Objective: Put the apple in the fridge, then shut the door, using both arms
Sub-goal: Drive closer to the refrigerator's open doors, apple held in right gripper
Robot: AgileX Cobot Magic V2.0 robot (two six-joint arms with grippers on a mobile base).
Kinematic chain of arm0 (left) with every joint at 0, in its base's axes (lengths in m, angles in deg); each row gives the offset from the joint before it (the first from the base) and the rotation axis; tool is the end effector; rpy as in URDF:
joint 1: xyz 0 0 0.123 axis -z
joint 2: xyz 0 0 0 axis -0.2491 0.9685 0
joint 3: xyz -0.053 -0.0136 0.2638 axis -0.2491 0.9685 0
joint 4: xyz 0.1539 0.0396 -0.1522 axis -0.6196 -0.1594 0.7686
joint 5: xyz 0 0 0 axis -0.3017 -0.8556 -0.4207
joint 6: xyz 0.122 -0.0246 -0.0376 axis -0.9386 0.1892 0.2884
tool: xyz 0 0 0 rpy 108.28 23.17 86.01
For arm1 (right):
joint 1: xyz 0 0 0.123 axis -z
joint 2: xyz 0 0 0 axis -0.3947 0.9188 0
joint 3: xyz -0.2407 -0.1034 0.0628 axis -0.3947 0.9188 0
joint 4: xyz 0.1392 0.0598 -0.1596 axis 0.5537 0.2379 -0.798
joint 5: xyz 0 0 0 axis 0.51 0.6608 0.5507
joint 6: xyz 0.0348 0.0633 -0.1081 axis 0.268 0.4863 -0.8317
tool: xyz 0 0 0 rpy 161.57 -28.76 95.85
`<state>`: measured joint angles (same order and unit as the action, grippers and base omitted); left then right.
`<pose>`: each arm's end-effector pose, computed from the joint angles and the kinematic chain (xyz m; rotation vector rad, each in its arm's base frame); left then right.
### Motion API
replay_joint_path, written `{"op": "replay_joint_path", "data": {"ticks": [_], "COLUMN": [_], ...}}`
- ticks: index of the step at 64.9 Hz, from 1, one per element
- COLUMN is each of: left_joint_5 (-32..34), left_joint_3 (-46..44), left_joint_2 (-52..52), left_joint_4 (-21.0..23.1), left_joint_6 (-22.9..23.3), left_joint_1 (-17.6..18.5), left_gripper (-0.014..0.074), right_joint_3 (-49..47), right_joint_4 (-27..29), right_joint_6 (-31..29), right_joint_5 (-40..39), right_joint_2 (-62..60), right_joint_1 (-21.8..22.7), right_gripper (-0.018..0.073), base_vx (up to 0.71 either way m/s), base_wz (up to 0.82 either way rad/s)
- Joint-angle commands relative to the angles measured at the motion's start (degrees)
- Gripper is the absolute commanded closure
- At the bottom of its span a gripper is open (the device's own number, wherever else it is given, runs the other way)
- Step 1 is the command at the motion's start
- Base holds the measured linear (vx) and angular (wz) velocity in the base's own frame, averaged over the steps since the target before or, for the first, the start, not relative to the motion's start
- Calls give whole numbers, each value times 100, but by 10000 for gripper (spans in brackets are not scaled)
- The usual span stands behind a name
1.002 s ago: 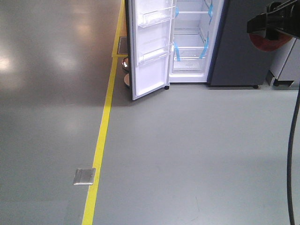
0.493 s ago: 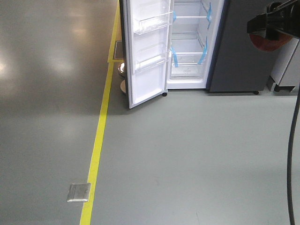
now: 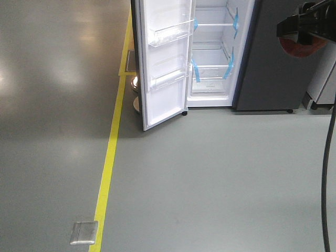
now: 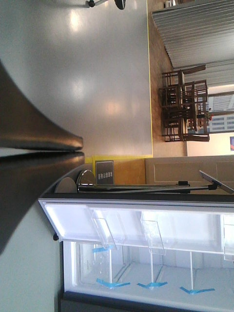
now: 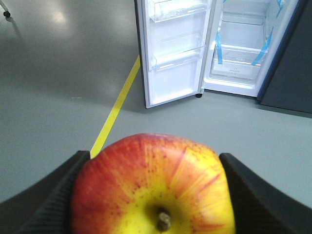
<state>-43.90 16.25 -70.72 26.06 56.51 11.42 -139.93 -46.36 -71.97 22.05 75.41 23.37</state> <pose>0.0789 0.0068 0.1989 -0.0825 1.5710 0.0323 0.3128 0.0298 0.3959 -0.2265 2.0833 0.1966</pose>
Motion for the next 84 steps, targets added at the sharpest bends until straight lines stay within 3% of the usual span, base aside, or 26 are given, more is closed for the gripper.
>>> {"op": "replay_joint_path", "data": {"ticks": [1,84], "left_joint_5": [406,406], "left_joint_3": [158,158], "left_joint_2": [-90,-90], "left_joint_4": [3,3], "left_joint_6": [51,51], "left_joint_1": [15,15], "left_gripper": [602,602], "right_joint_3": [-184,-184], "right_joint_4": [117,117], "right_joint_6": [-17,-17], "right_joint_5": [-408,-408], "right_joint_2": [-198,-198], "right_joint_1": [40,40], "right_gripper": [475,475], "base_vx": [16,14], "base_wz": [-1,1]}}
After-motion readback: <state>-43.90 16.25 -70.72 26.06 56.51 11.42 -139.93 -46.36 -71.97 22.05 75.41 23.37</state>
